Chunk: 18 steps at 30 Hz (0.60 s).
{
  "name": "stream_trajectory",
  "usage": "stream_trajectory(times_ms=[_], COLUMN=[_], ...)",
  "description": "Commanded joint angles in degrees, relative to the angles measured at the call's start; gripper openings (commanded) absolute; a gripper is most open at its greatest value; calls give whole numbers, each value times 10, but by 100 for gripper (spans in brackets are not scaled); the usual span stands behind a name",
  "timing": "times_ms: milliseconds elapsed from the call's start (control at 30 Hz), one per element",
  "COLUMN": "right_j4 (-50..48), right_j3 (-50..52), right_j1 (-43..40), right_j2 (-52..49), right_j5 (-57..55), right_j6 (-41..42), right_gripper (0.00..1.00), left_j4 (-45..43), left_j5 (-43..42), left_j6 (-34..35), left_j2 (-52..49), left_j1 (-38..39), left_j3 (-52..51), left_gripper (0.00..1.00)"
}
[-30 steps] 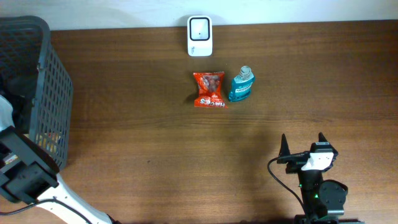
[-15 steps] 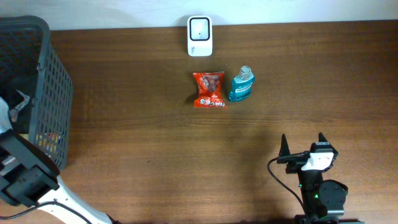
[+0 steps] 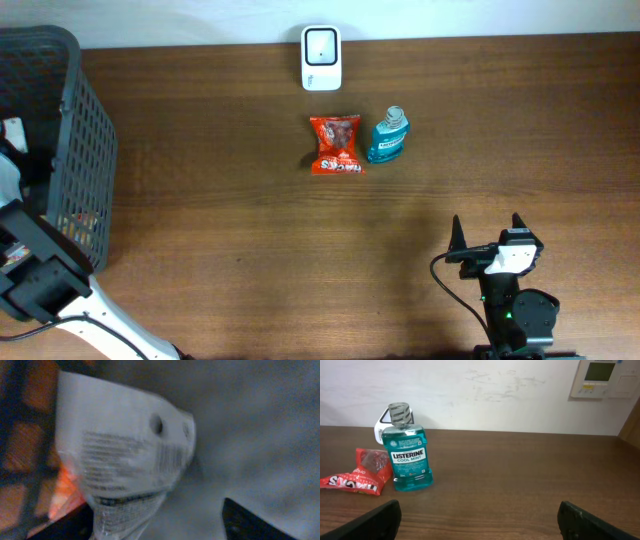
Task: Scan the item barcode
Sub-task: 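Reach into the basket and grasp the white printed packet with the left gripper, then carry the white packet to the scanner and drop it beside the red bag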
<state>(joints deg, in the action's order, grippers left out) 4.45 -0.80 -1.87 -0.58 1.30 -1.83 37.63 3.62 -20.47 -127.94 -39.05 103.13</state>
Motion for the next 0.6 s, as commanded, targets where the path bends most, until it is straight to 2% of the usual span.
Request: stream_trajectory(times_ms=[0,167,267,333,433,500,567], right_j4=[1,1,1,1,1,1,1], right_j3=[5,5,5,5,5,5,5], right_j1=[3,3,3,3,3,3,3], right_j2=[4,4,4,4,4,4,4], right_j5=[-5,-5,-5,-5,-5,-5,-5], right_j6=[-3,-3,-3,-3,-3,-3,-3], right_gripper=[98,99,99,99,99,98,99], left_j4=[43,94,109,118,129,129,128], left_j5=[-7,-7,-7,-7,-6,-7,-7], left_j6=[-18,-20,-20,-20,-20,-20,-19], left_j2=[-7,-7,-7,-7,-7,-7,-7], left_j1=[-6,-7,-7,-8,-8,-8,-8], left_j3=[8,9,9,9,9,9,9], left_gripper=[64,35,29,19,14,4,0])
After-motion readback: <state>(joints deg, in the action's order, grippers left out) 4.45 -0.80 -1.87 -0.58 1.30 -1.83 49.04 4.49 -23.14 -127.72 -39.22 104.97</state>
